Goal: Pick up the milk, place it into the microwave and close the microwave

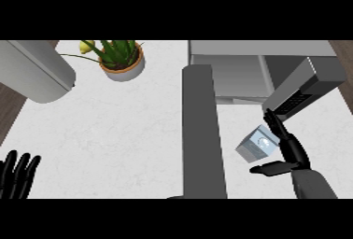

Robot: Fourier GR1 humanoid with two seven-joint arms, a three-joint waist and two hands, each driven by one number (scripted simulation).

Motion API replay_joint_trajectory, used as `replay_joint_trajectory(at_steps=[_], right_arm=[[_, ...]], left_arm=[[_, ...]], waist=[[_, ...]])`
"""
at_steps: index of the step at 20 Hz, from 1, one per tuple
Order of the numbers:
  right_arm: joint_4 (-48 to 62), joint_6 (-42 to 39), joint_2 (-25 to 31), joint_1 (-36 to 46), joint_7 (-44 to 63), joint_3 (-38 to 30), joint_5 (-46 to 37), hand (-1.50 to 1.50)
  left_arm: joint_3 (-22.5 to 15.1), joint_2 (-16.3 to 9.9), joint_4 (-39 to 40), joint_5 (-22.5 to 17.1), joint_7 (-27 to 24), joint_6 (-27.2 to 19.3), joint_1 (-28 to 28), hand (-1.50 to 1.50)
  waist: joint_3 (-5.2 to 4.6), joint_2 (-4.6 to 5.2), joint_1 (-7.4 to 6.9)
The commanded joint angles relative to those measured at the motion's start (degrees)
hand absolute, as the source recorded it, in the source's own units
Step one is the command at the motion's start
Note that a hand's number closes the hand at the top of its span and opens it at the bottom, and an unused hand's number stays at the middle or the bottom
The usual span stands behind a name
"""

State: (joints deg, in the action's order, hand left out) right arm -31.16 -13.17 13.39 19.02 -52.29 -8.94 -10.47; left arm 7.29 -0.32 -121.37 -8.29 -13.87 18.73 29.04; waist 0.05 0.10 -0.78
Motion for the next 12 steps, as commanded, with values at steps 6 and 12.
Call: replay_joint_trajectory(at_steps=[6, 12], right_arm=[[12.9, 0.1, -0.6, 6.3, -8.7, -1.7, -0.2, -1.50], [13.1, -3.4, -2.0, 5.1, -11.7, -2.8, 2.2, -1.50]], left_arm=[[2.2, -1.1, 0.6, -2.5, 3.6, 0.2, -4.7, -1.50], [3.4, -0.9, -0.7, -4.5, 2.7, 2.1, -1.2, -1.50]], waist=[[0.06, 0.20, -0.16], [0.08, 0.15, -0.46]])
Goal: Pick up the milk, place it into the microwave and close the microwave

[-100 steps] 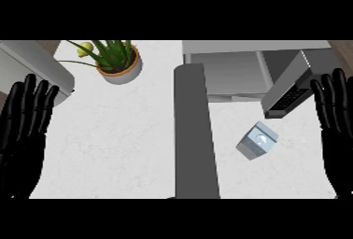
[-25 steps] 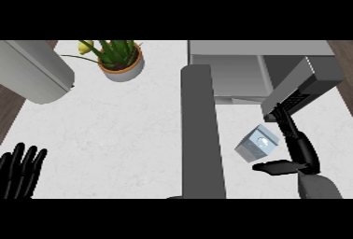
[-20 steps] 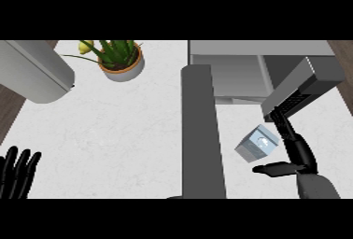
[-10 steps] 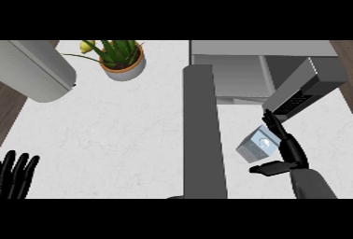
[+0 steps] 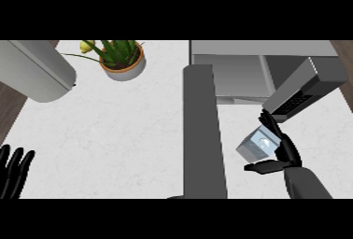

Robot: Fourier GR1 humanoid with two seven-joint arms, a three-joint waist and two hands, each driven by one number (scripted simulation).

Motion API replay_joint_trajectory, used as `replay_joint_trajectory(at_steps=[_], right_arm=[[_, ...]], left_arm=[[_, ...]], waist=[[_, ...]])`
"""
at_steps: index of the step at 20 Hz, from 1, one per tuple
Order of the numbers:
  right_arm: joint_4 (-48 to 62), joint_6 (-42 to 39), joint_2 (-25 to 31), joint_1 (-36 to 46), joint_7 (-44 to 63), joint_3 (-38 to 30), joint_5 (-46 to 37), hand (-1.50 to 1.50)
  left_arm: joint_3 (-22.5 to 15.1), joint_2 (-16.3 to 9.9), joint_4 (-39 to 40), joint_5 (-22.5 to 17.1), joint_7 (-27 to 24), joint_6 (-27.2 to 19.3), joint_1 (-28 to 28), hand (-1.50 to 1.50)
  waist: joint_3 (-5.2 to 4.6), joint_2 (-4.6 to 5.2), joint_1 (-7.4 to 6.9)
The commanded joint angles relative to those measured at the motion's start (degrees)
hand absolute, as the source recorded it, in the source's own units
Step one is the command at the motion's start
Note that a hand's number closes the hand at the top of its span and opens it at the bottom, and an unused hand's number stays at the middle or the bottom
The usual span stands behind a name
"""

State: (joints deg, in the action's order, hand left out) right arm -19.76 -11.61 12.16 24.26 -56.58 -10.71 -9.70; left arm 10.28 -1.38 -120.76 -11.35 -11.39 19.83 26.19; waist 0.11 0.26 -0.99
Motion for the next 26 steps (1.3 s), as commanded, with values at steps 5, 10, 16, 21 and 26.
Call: replay_joint_trajectory(at_steps=[5, 10, 16, 21, 26], right_arm=[[-0.1, -11.6, -1.6, 0.1, -5.4, -0.8, 3.8, 1.50], [-2.6, -12.4, -2.7, -0.6, -5.0, -1.4, 6.5, 1.50], [-4.7, -22.7, -2.3, -0.3, -0.5, 2.7, 7.0, 1.50], [-10.5, -13.8, -3.9, -2.8, 2.1, -1.3, 12.8, 1.50], [-22.2, -6.3, -7.2, -11.1, 4.5, 0.7, 13.5, 1.50]], left_arm=[[2.0, -1.0, 0.3, -2.0, 2.0, 0.0, -1.7, -1.50], [0.4, 0.4, 4.0, 0.8, -2.9, 1.9, -0.4, -1.50], [-0.4, 1.1, 2.2, 2.0, -2.1, -0.5, -0.1, -1.50], [-1.5, 1.3, 0.0, 2.1, -0.4, -1.7, -0.1, -1.50], [1.6, 0.7, -0.3, -0.9, -2.6, 2.3, 4.4, -1.50]], waist=[[-0.01, -0.11, 0.41], [-0.08, -0.23, 0.67], [-0.09, -0.35, 0.93], [-0.10, -0.40, 1.11], [-0.17, -0.60, 1.29]])
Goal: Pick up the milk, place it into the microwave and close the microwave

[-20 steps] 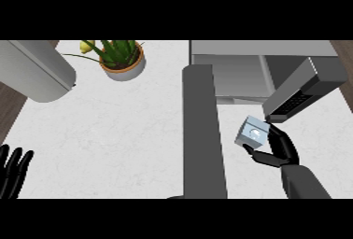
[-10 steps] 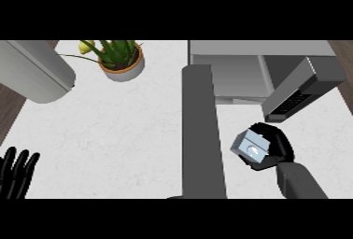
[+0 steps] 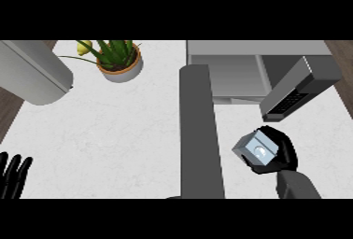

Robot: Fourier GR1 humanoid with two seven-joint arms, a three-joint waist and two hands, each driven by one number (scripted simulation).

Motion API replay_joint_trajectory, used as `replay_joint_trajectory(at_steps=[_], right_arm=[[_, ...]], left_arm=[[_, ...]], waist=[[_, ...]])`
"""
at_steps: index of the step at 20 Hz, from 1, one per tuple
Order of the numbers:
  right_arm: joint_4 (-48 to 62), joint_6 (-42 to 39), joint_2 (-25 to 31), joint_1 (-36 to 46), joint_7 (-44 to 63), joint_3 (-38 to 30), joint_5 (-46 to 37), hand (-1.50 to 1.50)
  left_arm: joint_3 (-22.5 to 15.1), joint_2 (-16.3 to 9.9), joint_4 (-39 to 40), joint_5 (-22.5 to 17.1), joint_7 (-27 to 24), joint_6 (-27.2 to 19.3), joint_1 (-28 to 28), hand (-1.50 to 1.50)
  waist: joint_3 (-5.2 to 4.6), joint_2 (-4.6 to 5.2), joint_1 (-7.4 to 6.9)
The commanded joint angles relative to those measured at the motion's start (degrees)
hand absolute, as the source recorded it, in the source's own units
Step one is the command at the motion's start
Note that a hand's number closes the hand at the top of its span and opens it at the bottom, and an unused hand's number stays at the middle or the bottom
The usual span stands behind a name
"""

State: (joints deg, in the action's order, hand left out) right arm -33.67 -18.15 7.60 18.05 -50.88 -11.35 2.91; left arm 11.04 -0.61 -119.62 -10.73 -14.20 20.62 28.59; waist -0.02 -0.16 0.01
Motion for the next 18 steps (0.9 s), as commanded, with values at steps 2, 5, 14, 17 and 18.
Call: replay_joint_trajectory(at_steps=[2, 5, 14, 17, 18], right_arm=[[-10.9, 0.1, -2.8, -5.6, 0.3, 2.6, 0.8, 1.50], [-26.3, 0.7, -3.8, -13.0, 8.9, 5.6, 2.2, 1.50], [-51.5, 13.9, -7.5, -24.9, 24.9, 18.9, 7.0, 1.50], [-61.0, 20.8, -7.6, -26.7, 31.9, 23.2, 7.4, 1.50], [-61.7, 19.7, -7.6, -28.7, 30.9, 23.9, 7.2, 1.50]], left_arm=[[1.7, -0.3, 2.0, -0.1, -0.1, 0.3, -1.8, -1.50], [3.8, -2.0, -0.6, -4.8, 2.0, 1.3, -0.2, -1.50], [7.0, -3.6, 2.2, -6.8, 2.7, 2.4, -4.2, -1.50], [4.9, -0.9, 2.1, -3.7, 0.4, 3.2, -1.0, -1.50], [7.5, -3.2, 4.4, -6.2, 1.1, 4.7, -2.4, -1.50]], waist=[[-0.01, 0.02, 0.10], [-0.09, -0.24, 0.85], [-0.02, 0.06, 0.20], [-0.02, 0.03, 0.04], [-0.01, 0.06, 0.04]])
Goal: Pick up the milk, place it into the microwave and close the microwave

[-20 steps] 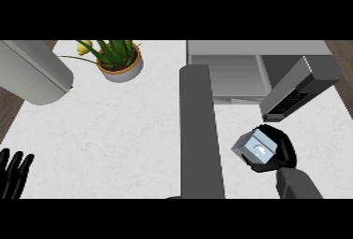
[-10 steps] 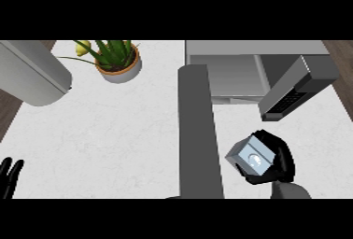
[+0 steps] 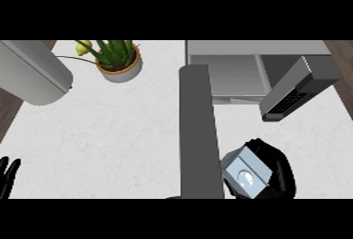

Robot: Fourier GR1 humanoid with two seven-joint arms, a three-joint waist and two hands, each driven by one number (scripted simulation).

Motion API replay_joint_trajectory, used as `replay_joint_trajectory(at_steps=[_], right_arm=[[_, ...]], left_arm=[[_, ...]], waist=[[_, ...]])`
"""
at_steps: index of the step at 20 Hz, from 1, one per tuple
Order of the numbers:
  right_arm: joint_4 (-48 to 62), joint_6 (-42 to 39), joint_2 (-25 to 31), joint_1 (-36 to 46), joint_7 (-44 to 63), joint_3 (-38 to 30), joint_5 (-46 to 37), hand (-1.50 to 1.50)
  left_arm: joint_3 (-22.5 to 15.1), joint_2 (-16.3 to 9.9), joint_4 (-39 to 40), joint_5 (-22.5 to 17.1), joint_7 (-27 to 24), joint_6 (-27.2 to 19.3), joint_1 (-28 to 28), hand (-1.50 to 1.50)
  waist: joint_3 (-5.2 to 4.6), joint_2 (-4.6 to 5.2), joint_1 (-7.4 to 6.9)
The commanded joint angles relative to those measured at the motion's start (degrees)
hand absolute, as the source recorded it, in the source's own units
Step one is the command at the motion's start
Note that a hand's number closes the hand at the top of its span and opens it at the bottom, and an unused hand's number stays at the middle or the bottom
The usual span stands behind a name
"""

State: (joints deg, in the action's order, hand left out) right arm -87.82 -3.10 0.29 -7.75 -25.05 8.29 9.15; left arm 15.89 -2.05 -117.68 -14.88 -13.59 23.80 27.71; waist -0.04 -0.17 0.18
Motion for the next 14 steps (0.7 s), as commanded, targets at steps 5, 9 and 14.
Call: replay_joint_trajectory(at_steps=[5, 9, 14], right_arm=[[-6.8, 14.7, -0.3, 3.1, 6.2, 8.7, -1.0, 1.50], [-1.6, 19.3, -0.2, 11.8, 6.8, 8.5, -0.9, 1.50], [2.4, 27.3, -0.1, 17.5, 9.5, 8.0, -5.3, 1.50]], left_arm=[[2.0, 1.7, -0.8, 0.1, 0.2, 0.8, 0.7, -1.50], [7.7, -3.5, 1.5, -6.3, 1.6, 4.0, -0.4, -1.50], [9.2, -4.2, 6.4, -4.4, -1.1, 4.6, -2.8, -1.50]], waist=[[0.04, 0.11, -0.41], [0.05, 0.17, -0.62], [0.01, 0.19, -0.62]])
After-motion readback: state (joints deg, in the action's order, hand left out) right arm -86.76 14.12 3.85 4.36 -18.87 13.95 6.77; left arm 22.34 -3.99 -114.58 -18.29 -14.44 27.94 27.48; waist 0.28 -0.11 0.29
